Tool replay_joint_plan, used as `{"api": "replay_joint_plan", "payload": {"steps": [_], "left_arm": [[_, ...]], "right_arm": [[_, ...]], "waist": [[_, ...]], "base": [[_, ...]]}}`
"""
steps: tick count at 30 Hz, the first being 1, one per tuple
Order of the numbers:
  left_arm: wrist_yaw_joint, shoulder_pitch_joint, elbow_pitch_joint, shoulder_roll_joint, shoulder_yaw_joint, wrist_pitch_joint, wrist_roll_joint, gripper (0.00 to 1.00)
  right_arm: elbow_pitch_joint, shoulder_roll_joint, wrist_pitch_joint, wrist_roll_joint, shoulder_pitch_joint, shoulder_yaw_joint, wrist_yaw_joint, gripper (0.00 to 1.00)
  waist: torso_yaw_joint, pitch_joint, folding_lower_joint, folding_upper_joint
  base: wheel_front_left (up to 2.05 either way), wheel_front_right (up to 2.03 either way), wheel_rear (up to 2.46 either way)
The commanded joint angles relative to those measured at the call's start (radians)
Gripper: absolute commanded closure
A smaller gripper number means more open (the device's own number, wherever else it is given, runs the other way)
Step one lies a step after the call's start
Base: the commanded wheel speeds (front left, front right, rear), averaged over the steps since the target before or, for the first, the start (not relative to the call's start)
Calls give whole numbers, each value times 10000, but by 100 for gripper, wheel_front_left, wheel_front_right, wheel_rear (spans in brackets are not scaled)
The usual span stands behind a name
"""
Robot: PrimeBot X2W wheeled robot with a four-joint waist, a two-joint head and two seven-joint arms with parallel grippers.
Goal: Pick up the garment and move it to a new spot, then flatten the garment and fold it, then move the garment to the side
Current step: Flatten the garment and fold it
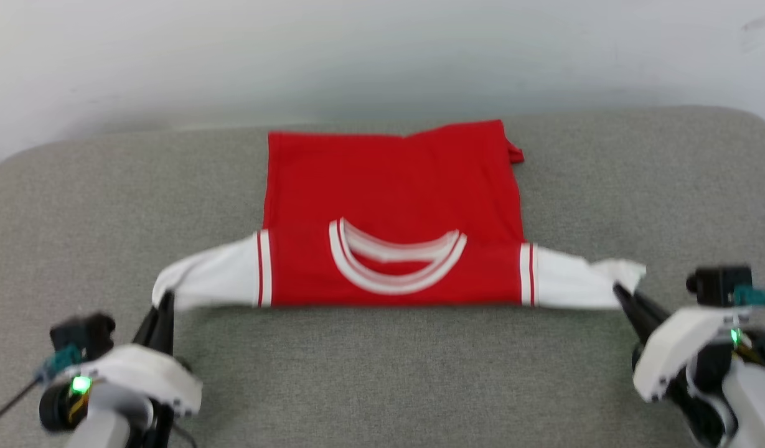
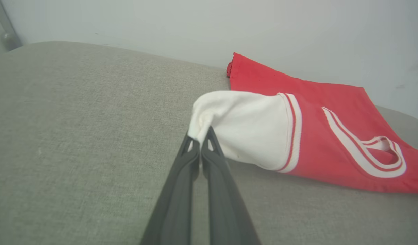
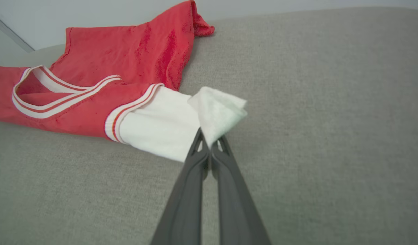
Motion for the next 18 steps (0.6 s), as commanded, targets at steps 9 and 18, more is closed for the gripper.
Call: {"api": "replay_joint_plan", "payload": {"steps": [9,18], "left_arm": [[1758,3683,-3495,626,114,952,-49,100],[2826,5315,-5479,790,273,1446,-88,100]], "right_arm": [[-2709,721,1454,-955,4394,-2483,-7,100],[-5305,2204,3654,-2507,6921,-4371,-7,35]], "waist": [[285,-778,3,0],[600,-700,3,0]], "base": [[0,0,0],[0,0,0]]}}
